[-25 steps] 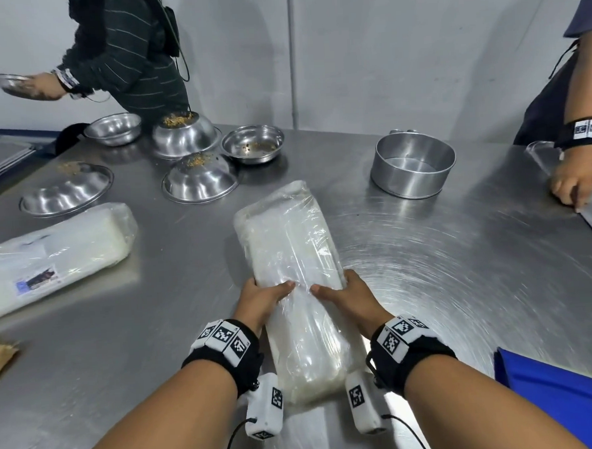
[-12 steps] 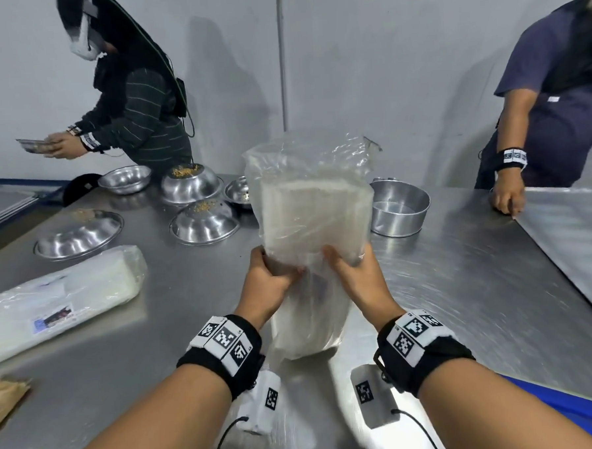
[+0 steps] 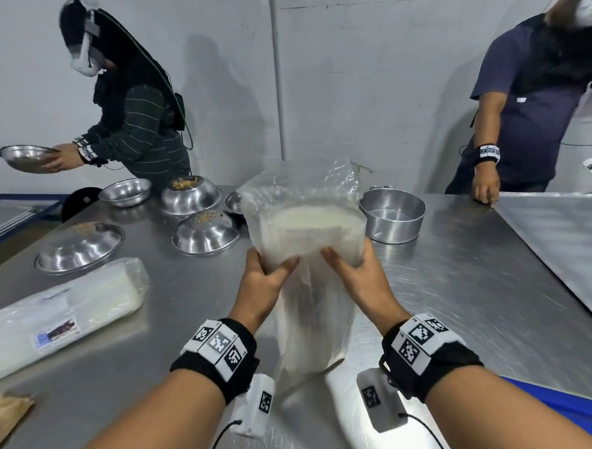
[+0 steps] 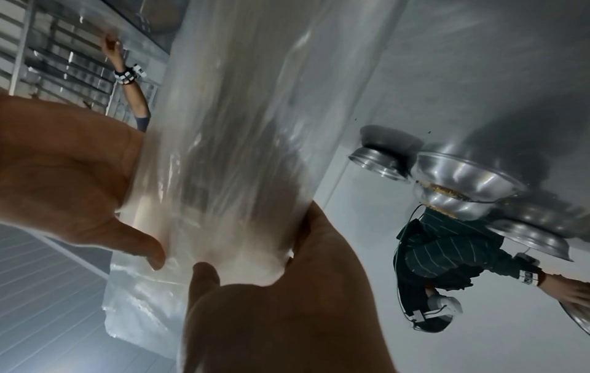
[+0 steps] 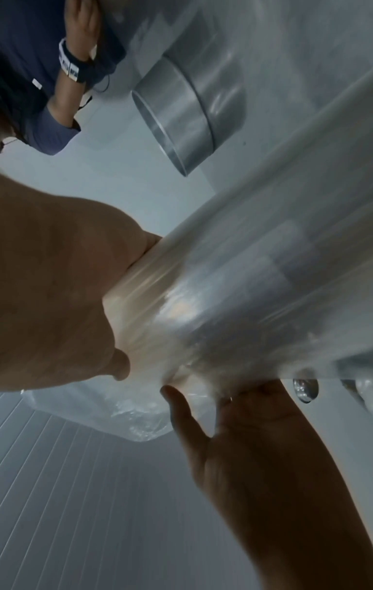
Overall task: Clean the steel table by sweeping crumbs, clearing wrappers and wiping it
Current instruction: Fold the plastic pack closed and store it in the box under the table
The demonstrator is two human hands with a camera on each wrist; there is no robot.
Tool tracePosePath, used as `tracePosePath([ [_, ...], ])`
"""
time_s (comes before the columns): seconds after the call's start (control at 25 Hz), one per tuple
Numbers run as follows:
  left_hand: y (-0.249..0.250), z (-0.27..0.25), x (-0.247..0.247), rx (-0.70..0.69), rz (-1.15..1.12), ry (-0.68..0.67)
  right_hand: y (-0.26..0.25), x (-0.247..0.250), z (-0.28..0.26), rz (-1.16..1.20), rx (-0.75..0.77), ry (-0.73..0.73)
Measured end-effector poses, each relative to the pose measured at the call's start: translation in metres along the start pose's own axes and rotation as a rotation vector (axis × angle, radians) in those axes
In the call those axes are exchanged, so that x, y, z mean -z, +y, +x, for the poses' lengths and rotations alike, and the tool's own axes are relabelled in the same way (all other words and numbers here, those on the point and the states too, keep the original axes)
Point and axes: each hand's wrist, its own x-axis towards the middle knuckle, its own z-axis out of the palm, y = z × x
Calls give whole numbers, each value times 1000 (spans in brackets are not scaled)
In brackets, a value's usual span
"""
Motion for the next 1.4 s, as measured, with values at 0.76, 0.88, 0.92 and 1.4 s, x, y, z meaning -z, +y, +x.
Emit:
tracePosePath([
  [0.76, 79, 40, 4, -176, 223, 127, -52, -3, 43, -104, 158, 217],
  [0.88, 81, 43, 5, -146, 256, 140, -54, -2, 48, -125, 124, 225],
  [0.92, 82, 46, 6, -105, 281, 139, -53, -1, 51, -145, 90, 235],
  [1.4, 103, 54, 12, -51, 857, -59, -67, 7, 60, -635, -88, 165],
])
